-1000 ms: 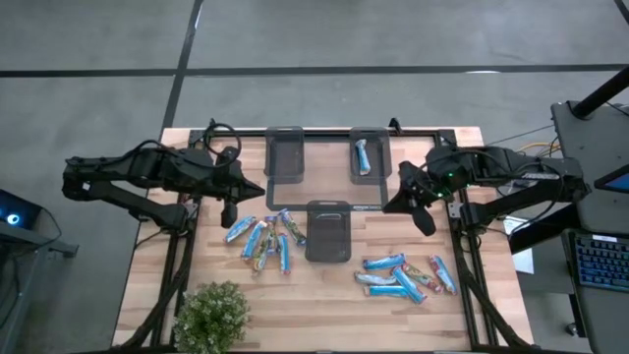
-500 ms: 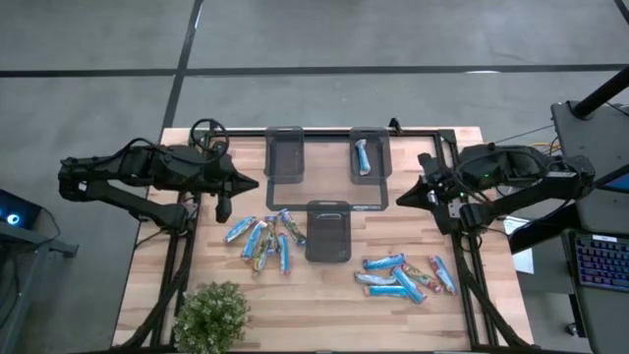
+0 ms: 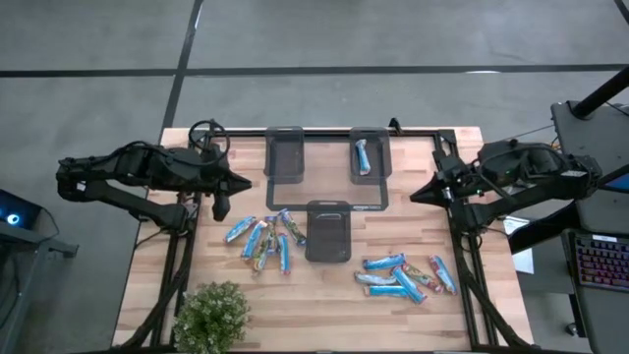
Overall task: Pick and place Granola Bars by type
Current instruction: Put the red granola bar into the left black bin
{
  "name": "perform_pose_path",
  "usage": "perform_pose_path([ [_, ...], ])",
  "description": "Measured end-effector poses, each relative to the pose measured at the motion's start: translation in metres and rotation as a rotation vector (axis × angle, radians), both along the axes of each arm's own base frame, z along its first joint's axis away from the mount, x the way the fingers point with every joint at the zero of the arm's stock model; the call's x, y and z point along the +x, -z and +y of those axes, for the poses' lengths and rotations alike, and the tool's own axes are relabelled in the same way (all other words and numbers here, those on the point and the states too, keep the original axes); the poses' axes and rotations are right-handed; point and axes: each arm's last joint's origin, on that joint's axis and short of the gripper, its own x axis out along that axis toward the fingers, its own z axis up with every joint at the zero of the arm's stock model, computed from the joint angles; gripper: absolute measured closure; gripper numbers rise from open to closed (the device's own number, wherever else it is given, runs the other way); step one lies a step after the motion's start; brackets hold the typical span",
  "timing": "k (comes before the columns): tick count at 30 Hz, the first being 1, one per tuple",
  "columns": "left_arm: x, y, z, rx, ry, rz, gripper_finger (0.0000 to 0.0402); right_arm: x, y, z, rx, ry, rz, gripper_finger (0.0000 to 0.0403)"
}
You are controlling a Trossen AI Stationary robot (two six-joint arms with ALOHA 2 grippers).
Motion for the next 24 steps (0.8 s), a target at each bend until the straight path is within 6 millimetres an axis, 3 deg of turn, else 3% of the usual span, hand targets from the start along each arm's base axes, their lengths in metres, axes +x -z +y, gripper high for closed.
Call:
perform_pose_path([
  [6, -0.001, 0.000, 0.001, 0.004, -0.033, 0.003, 0.0291, -0.009, -0.002, -0.002, -0.059, -0.020, -0.023, 0.0394],
  [10, 0.000, 0.001, 0.001, 0.014, -0.046, 0.013, 0.0261, -0.022, -0.005, -0.006, -0.085, 0.043, -0.067, 0.0394],
  [16, -0.001, 0.002, 0.001, 0.019, -0.051, 0.018, 0.0254, -0.043, -0.001, -0.011, -0.095, 0.087, -0.114, 0.0394],
  [24, 0.000, 0.002, 0.001, 0.019, -0.053, 0.019, 0.0254, -0.065, 0.018, -0.015, -0.103, 0.116, -0.146, 0.0394],
])
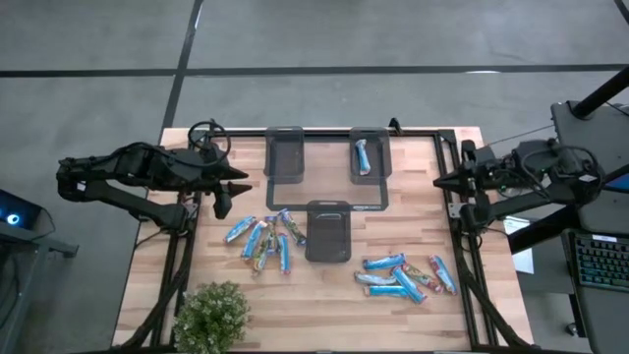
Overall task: Pick and place Granola Bars by type
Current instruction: Put the red granola bar into the left black bin
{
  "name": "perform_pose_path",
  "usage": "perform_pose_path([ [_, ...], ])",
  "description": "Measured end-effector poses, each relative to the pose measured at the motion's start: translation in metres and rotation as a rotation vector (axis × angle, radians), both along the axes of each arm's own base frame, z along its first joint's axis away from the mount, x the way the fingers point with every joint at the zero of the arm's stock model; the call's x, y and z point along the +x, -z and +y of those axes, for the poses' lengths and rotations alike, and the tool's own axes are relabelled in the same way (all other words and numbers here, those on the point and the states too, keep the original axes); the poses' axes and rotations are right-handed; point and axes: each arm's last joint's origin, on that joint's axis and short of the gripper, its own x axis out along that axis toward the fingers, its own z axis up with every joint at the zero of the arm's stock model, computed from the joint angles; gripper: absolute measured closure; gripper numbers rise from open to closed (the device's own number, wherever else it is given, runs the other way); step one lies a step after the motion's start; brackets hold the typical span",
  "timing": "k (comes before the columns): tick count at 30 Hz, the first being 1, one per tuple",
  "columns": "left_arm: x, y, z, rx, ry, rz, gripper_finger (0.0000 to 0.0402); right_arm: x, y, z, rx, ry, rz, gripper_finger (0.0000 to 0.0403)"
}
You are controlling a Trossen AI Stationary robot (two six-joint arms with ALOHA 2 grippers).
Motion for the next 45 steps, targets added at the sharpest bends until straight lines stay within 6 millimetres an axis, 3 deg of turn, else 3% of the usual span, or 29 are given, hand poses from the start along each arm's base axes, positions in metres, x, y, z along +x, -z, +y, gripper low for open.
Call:
perform_pose_path([
  [9, 0.009, 0.003, 0.001, 0.034, -0.042, 0.025, 0.0254, -0.020, 0.012, -0.003, 0.033, 0.006, -0.134, 0.0394],
  [17, 0.013, 0.001, 0.000, -0.039, -0.080, 0.031, 0.0254, -0.020, 0.018, -0.003, 0.060, 0.013, -0.120, 0.0394],
  [30, 0.020, -0.016, 0.001, -0.081, -0.138, 0.278, 0.0254, -0.019, 0.019, -0.003, 0.088, 0.020, -0.114, 0.0394],
  [36, 0.031, -0.003, -0.003, -0.180, -0.127, 0.449, 0.0254, -0.019, 0.019, -0.003, 0.093, 0.020, -0.114, 0.0394],
  [45, 0.053, 0.019, -0.005, -0.156, -0.109, 0.625, 0.0254, -0.019, 0.019, -0.003, 0.095, 0.020, -0.114, 0.0394],
])
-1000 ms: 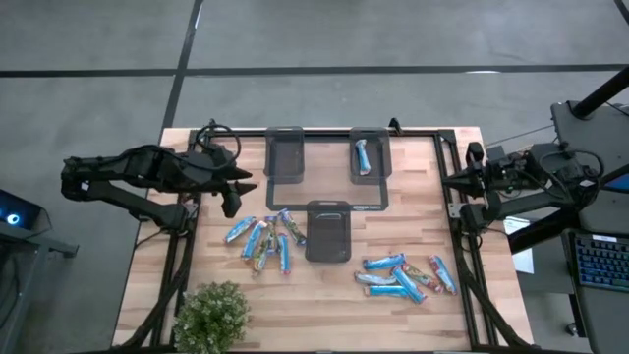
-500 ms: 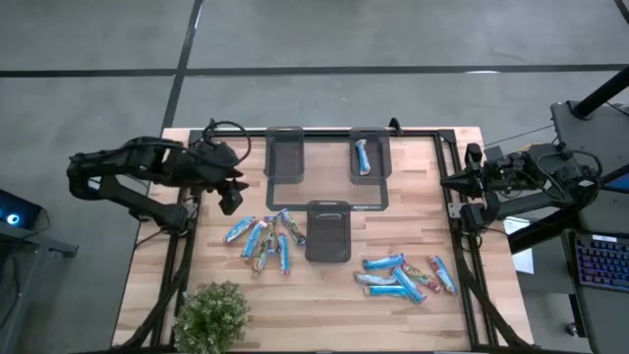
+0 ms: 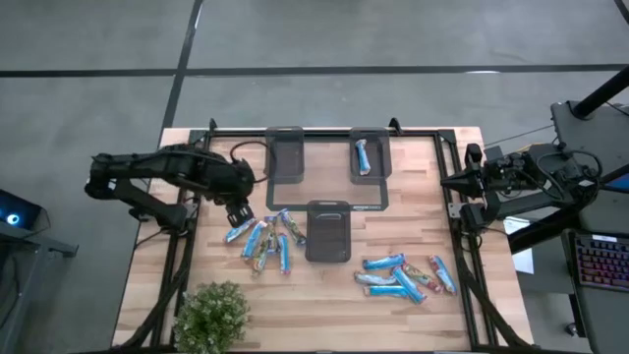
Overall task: Pick and place Granola Bars by type
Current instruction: Put the red granola bar into the left black bin
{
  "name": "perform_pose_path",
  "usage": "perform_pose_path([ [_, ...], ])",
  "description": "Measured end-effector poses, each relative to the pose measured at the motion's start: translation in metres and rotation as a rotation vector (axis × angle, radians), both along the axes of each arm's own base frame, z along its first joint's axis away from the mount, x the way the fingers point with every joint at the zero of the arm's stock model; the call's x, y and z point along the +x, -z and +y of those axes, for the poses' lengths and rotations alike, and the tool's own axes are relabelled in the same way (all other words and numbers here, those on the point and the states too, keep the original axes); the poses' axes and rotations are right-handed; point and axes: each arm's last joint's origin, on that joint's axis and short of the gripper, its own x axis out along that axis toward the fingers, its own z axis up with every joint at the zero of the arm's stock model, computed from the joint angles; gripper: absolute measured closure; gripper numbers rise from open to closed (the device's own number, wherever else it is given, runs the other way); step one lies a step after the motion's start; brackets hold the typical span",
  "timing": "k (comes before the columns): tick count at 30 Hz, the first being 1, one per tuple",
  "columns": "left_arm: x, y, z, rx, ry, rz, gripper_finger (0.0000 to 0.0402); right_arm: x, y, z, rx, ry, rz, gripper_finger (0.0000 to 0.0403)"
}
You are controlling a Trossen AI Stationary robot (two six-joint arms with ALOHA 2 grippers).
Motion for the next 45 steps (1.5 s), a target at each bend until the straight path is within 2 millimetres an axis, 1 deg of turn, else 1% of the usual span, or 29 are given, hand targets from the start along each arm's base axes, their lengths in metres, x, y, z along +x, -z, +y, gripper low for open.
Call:
perform_pose_path([
  [5, 0.000, 0.024, 0.000, 0.008, 0.005, 0.069, 0.0254, 0.000, 0.000, 0.000, -0.016, -0.004, 0.000, 0.0394],
  [10, -0.007, 0.051, 0.000, -0.004, 0.006, 0.066, 0.0254, 0.000, 0.000, 0.000, -0.025, -0.006, 0.000, 0.0394],
  [17, -0.012, 0.092, 0.000, -0.026, -0.011, 0.172, 0.0254, 0.000, 0.000, 0.000, -0.025, -0.006, 0.000, 0.0394],
  [24, -0.007, 0.133, -0.002, -0.085, 0.013, 0.159, 0.0254, 0.000, 0.003, 0.000, -0.029, -0.006, 0.022, 0.0394],
  [27, -0.008, 0.148, -0.003, -0.120, 0.020, 0.166, 0.0254, 0.000, 0.005, 0.000, -0.032, -0.006, 0.039, 0.0394],
  [30, -0.011, 0.157, -0.003, -0.119, 0.017, 0.191, 0.0254, 0.001, 0.005, 0.000, -0.033, -0.006, 0.041, 0.0394],
  [33, -0.013, 0.161, -0.002, -0.122, -0.003, 0.207, 0.0254, 0.001, 0.006, 0.000, -0.037, -0.006, 0.048, 0.0394],
  [42, -0.012, 0.163, -0.003, -0.127, -0.007, 0.196, 0.0254, 0.000, 0.008, 0.000, -0.038, -0.006, 0.065, 0.0394],
  [45, -0.011, 0.163, -0.003, -0.152, 0.020, 0.185, 0.0254, 0.000, 0.008, 0.000, -0.036, -0.005, 0.065, 0.0394],
])
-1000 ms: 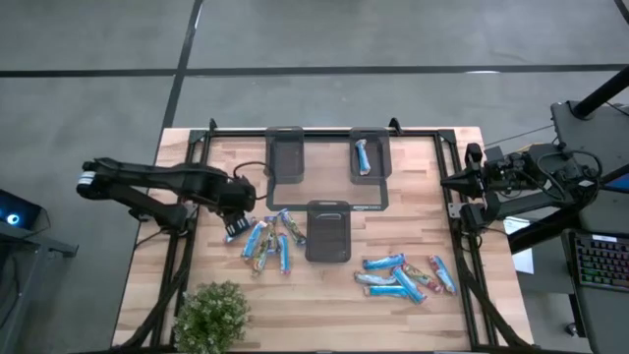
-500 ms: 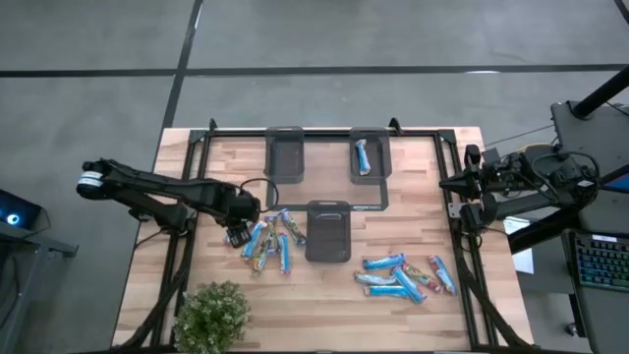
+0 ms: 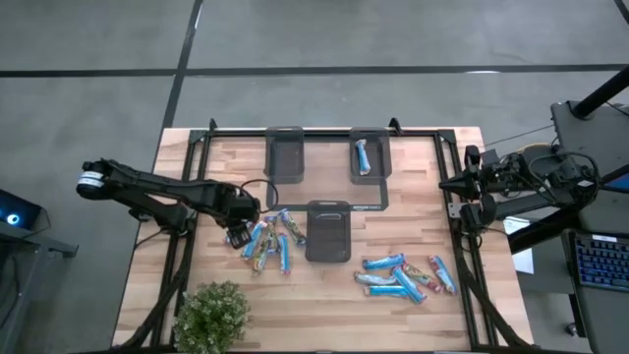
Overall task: Pick and place Granola Bars by type
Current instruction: Put the red granola bar into the left black bin
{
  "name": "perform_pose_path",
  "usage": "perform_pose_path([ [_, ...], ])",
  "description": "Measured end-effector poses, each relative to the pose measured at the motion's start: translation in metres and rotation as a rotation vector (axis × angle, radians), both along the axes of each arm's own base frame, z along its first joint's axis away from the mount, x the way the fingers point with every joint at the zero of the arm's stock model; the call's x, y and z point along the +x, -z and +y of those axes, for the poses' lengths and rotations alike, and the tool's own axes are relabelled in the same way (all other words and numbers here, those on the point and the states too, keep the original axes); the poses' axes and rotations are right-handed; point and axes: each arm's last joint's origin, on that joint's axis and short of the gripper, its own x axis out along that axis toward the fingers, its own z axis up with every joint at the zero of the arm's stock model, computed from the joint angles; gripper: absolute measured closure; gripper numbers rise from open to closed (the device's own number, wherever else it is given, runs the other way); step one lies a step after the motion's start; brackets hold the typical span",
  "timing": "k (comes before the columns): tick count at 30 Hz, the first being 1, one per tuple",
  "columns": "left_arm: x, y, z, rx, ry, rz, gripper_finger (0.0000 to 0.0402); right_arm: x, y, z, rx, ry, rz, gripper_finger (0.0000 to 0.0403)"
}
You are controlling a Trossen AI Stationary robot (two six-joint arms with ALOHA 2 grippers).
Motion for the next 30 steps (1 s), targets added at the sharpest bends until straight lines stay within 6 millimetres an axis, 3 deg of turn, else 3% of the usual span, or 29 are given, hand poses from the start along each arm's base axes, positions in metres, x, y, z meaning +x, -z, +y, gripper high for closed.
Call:
perform_pose_path([
  [14, 0.001, 0.001, 0.001, 0.005, -0.051, 0.002, 0.0254, 0.000, 0.000, 0.000, 0.000, 0.001, 0.000, 0.0394],
  [22, 0.000, 0.002, 0.003, -0.008, -0.130, 0.004, 0.0213, 0.000, 0.000, 0.000, 0.001, 0.001, 0.000, 0.0394],
  [30, 0.003, 0.016, 0.004, 0.022, -0.049, 0.078, 0.0202, 0.000, 0.000, 0.000, 0.002, 0.001, 0.000, 0.0394],
])
